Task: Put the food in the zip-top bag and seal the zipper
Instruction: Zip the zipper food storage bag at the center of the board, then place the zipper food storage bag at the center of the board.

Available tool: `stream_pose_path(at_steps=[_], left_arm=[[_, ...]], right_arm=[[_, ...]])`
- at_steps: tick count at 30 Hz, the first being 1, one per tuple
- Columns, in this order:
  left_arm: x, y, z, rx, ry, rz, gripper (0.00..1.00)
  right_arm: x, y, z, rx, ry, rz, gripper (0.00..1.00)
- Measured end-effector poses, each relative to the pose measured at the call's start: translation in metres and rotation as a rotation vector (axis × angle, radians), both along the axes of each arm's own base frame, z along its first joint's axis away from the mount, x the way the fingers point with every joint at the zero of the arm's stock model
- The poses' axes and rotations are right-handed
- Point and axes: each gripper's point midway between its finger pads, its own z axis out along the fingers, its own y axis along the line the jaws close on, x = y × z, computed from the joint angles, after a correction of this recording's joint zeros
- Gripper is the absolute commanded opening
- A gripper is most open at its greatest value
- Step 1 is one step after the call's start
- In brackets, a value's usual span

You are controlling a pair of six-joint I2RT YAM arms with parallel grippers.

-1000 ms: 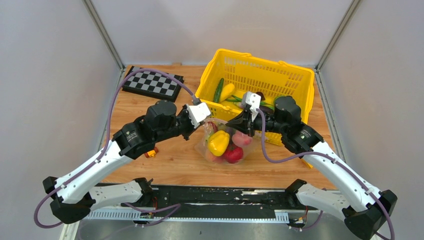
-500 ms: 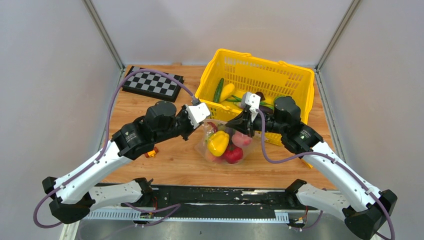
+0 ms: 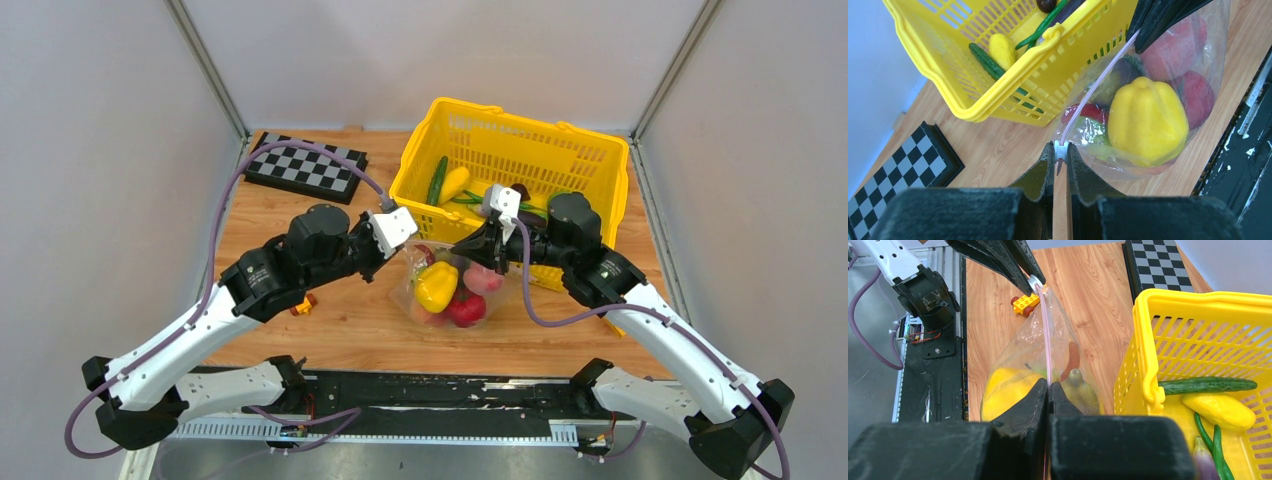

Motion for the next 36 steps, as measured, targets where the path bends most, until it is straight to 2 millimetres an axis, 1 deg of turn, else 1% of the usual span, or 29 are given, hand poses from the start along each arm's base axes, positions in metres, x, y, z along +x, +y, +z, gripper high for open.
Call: stream_pose_path(at_steps=[4,5,6,7,8,11,14,17,21,22,25,27,31,33,36], left_arm=[[0.0,0.001,0.0,-0.006,-0.008,0.001,0.07],[0.0,0.001,0.001,-0.01,-0.011,0.002,0.09],[0.0,0.001,0.001,-0.014,-0.013,0.002,0.13],[-0.001,0.002,0.001,-0.017,-0.016,0.001,0.2],[-0.001,0.002,0.002,-0.021,-0.018,0.001,0.29],[0.001,0.004,0.004,-0.025,-0.027,0.013,0.62],[0.004,0.009,0.006,-0.038,-0.042,0.044,0.75],[0.006,0.016,0.014,-0.09,-0.065,0.074,0.81],[0.006,0.025,0.033,-0.179,-0.102,0.108,0.88],[0.007,0.028,0.038,-0.203,-0.112,0.123,0.9],[0.014,0.036,0.047,-0.242,-0.122,0.186,0.93],[0.02,0.043,0.05,-0.264,-0.123,0.239,0.95],[0.033,0.057,0.053,-0.299,-0.121,0.353,0.97],[0.037,0.061,0.054,-0.315,-0.121,0.389,0.99],[0.04,0.065,0.052,-0.332,-0.12,0.43,1.0]], right_arm=[[0.0,0.0,0.0,0.0,0.0,0.0,0.0],[0.0,0.0,0.0,0.0,0.0,0.0,0.0],[0.0,0.0,0.0,0.001,-0.001,0.002,0.0],[0.0,0.0,0.0,0.0,0.0,0.001,0.0],[-0.001,0.001,0.0,0.0,0.0,0.003,0.0],[0.0,0.0,0.0,0.0,0.001,0.002,0.0],[0.0,0.0,0.0,0.0,0.001,0.0,0.0],[0.0,0.0,0.0,0.0,0.001,0.001,0.0],[0.0,0.0,0.0,0.0,0.0,0.001,0.0],[0.0,0.0,0.0,0.0,0.0,0.0,0.0],[0.001,0.0,0.0,-0.001,0.0,-0.008,0.0],[0.004,-0.001,0.0,-0.002,0.0,-0.026,0.0],[0.017,-0.007,0.001,-0.002,-0.005,-0.109,0.0],[0.023,-0.012,0.003,-0.005,-0.014,-0.161,0.0],[0.027,-0.018,0.008,-0.006,-0.032,-0.203,0.0]])
